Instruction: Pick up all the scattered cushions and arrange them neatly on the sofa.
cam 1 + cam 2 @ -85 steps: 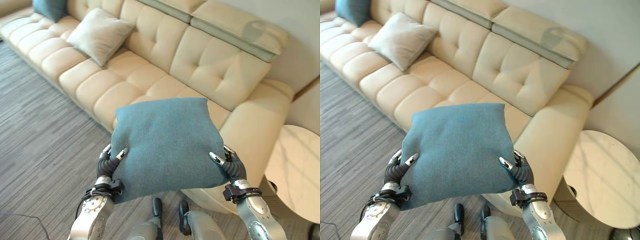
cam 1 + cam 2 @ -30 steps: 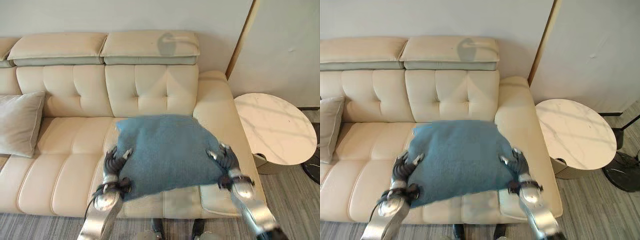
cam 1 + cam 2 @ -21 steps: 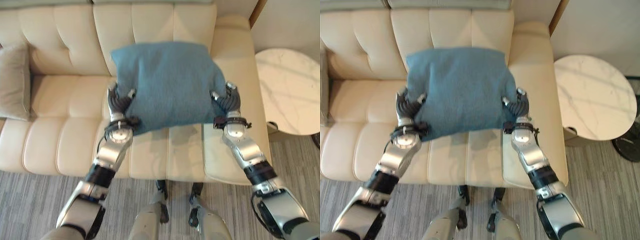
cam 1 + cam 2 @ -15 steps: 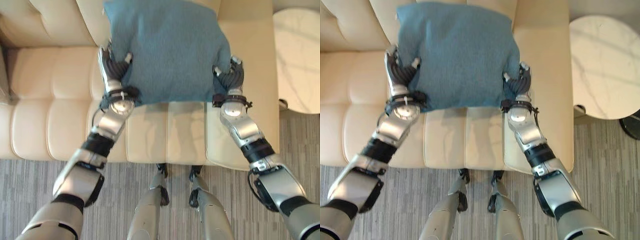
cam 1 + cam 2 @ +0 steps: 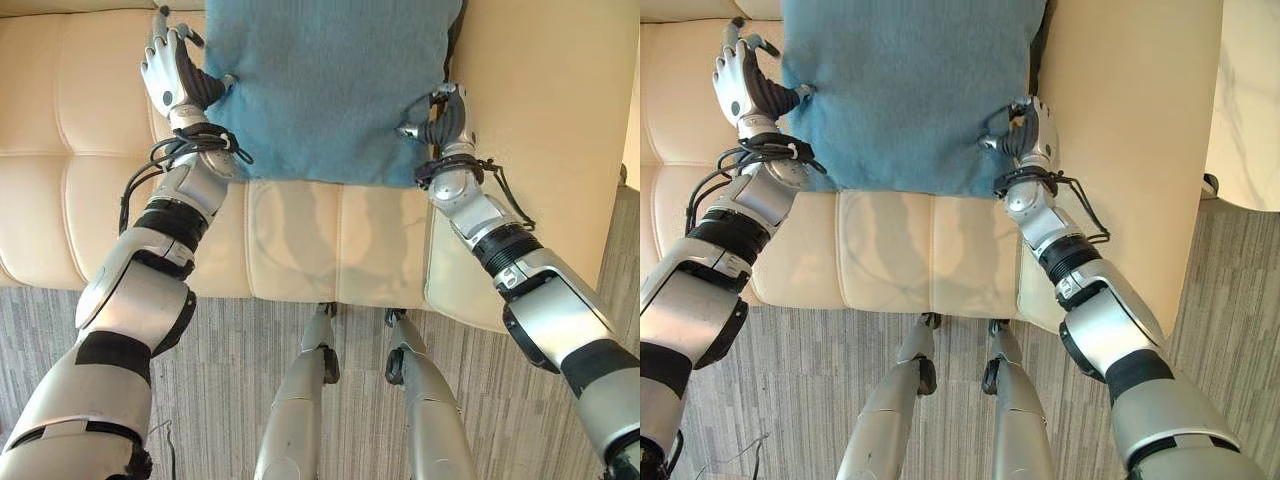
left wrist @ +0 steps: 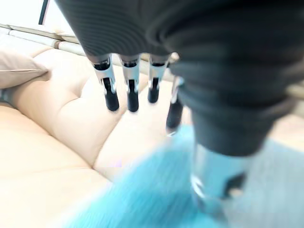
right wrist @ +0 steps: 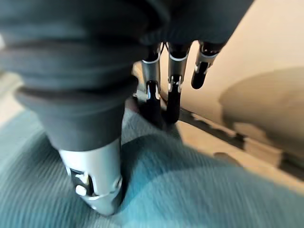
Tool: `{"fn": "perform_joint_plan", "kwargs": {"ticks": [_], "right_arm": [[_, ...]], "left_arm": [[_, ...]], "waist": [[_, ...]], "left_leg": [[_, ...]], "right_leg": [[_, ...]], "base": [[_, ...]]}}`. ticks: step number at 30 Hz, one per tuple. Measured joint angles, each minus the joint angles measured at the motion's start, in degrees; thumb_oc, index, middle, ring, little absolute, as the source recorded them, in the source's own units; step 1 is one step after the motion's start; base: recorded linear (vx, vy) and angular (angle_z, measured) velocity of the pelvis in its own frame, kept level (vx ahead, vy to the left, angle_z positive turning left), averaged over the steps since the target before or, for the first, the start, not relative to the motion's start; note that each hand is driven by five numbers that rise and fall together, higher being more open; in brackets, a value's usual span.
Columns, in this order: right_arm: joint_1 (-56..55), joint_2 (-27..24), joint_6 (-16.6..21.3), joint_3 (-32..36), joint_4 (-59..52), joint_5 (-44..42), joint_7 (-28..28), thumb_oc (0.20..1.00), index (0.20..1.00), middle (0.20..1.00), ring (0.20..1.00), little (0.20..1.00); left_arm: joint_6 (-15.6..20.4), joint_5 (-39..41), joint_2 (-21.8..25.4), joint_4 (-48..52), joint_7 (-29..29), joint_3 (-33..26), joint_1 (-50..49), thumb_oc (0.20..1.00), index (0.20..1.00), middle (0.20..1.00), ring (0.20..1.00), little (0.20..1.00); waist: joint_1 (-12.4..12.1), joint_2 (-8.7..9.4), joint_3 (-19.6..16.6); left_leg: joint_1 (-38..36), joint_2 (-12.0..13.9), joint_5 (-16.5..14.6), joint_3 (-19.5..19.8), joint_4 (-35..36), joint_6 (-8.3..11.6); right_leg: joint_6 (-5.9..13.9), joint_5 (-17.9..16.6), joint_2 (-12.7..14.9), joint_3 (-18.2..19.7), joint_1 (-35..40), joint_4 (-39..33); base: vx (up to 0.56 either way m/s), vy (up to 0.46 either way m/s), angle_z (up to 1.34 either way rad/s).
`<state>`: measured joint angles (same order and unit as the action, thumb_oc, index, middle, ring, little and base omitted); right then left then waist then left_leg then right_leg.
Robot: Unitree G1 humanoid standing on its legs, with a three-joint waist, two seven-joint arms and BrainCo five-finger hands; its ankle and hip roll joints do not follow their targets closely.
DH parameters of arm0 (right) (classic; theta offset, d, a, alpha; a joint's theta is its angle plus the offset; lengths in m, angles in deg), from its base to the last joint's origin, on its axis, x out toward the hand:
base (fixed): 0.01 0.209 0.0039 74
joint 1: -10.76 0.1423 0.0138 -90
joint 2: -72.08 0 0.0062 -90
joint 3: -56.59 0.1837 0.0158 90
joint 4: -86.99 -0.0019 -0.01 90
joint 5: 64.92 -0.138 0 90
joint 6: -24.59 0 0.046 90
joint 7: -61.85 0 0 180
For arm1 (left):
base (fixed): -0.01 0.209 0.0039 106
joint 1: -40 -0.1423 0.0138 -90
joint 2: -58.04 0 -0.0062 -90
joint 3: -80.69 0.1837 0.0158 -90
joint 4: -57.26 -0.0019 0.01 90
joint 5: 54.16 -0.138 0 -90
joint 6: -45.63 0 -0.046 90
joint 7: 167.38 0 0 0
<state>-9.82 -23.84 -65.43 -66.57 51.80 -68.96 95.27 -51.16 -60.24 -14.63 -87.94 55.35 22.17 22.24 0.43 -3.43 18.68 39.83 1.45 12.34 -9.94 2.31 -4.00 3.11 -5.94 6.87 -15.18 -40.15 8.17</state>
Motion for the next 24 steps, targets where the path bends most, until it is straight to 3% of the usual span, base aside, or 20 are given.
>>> {"fn": "perform_joint_plan", "kwargs": {"ticks": [2,5,6,7,8,12,16,20,22,24], "right_arm": [[-0.71,-0.19,-0.43,2.1,3.24,0.39,-1.94,1.0,1.0,1.0,1.0,1.0],[-3.24,-1.31,-0.56,6.39,0.66,-0.71,-2.67,1.0,1.0,1.0,1.0,1.0],[-6.66,-1.67,-0.5,10.31,-2.43,-2.12,-2.83,1.0,1.0,1.0,1.0,1.0],[-8.17,-1.94,-0.53,11.41,-2.76,-2.92,-2.92,1.0,1.0,1.0,1.0,1.0],[-12.86,-2.18,-0.52,14.88,-5.96,-5.06,-2.96,1.0,1.0,1.0,1.0,1.0],[-30.11,0.27,-0.29,22.42,-18.08,-8.41,-4.99,1.0,1.0,1.0,1.0,1.0],[-46.16,4.29,-0.38,24.04,-22.16,-11.58,-9.8,1.0,1.0,1.0,1.0,1.0],[-53.81,6.21,-0.54,23.99,-23.26,-13.51,-15.96,1.0,1.0,1.0,1.0,1.0],[-57.49,6.46,-0.77,23.06,-23.19,-13.37,-18.92,1.0,1.0,1.0,1.0,1.0],[-60.5,6.72,-2.16,22.62,-23.0,-12.8,-20.8,1.0,1.0,1.0,1.0,1.0]], "left_arm": [[2.06,4.66,-0.35,-1.77,-4.29,-2.69,-2.29,1.0,1.0,1.0,1.0,1.0],[3.75,12.03,-0.34,-0.02,-7.43,-8.63,-8.1,1.0,1.0,1.0,1.0,1.0],[5.53,17.43,-0.71,2.9,-9.19,-13.95,-13.49,1.0,1.0,1.0,1.0,1.0],[5.97,20.12,-0.63,3.03,-10.01,-14.18,-15.59,1.0,1.0,1.0,1.0,1.0],[7.51,26.05,-1.4,6.65,-11.96,-18.13,-21.69,1.0,1.0,1.0,1.0,1.0],[10.54,34.56,-4.04,19.09,-16.39,-27.4,-40.68,1.0,1.0,1.0,1.0,1.0],[10.74,36.45,-9.73,24.63,-19.66,-29.97,-56.77,1.0,1.0,1.0,1.0,1.0],[10.0,36.43,-14.3,27.6,-22.72,-30.01,-64.06,1.0,1.0,1.0,1.0,1.0],[9.37,35.75,-15.66,27.72,-24.53,-28.93,-66.98,1.0,1.0,1.0,1.0,1.0],[8.49,33.91,-16.78,27.65,-25.88,-28.8,-69.65,1.0,1.0,1.0,1.0,1.0]], "waist": [[0.05,0.27,0.18],[0.49,0.36,0.15],[0.81,0.47,0.14],[0.75,0.51,0.13],[0.93,0.68,0.03],[0.98,2.13,-0.17],[1.15,3.81,-1.02],[0.99,4.83,-1.88],[1.0,5.2,-4.03],[0.99,5.35,-5.33]], "left_leg": [[-4.14,-0.06,0.0,-0.03,0.07,0.0],[-8.09,-0.16,-0.02,-0.01,0.35,0.0],[-10.78,-0.3,-0.02,-0.03,1.01,0.01],[-12.15,-0.36,-0.04,-0.02,1.2,0.03],[-14.03,-0.29,-0.9,-0.01,1.27,1.22],[-19.36,0.24,-1.62,-0.19,2.28,2.21],[-24.9,0.19,-3.27,-0.33,2.35,4.26],[-27.95,0.29,-3.33,-0.34,2.36,4.16],[-28.73,0.32,-3.77,-0.35,2.37,4.02],[-30.76,0.23,-4.39,-0.74,2.39,4.01]], "right_leg": [[0.62,1.86,0.52,1.23,1.93,4.31],[0.66,1.91,0.33,1.1,6.46,2.61],[0.66,1.91,0.11,1.0,9.98,0.43],[0.66,1.91,-0.02,0.98,11.74,-0.63],[1.19,2.33,-0.55,1.03,14.28,-2.37],[0.62,0.99,-1.57,1.19,21.09,-7.45],[0.81,-0.76,-2.11,1.29,28.9,-13.09],[0.23,-1.27,-2.36,1.27,31.98,-12.91],[0.24,-1.24,-2.33,1.31,32.71,-12.92],[1.03,-0.6,-2.28,1.56,34.63,-13.23]], "base": [[0.01,-0.001,-0.02],[0.0,0.0,-0.04],[0.0,0.0,0.0],[0.0,0.0,0.0],[0.05,-0.001,-0.07],[0.03,0.024,-0.09],[0.02,0.053,-0.03],[-0.03,0.05,-0.03],[-0.03,0.062,-0.02],[-0.03,0.051,-0.1]]}}
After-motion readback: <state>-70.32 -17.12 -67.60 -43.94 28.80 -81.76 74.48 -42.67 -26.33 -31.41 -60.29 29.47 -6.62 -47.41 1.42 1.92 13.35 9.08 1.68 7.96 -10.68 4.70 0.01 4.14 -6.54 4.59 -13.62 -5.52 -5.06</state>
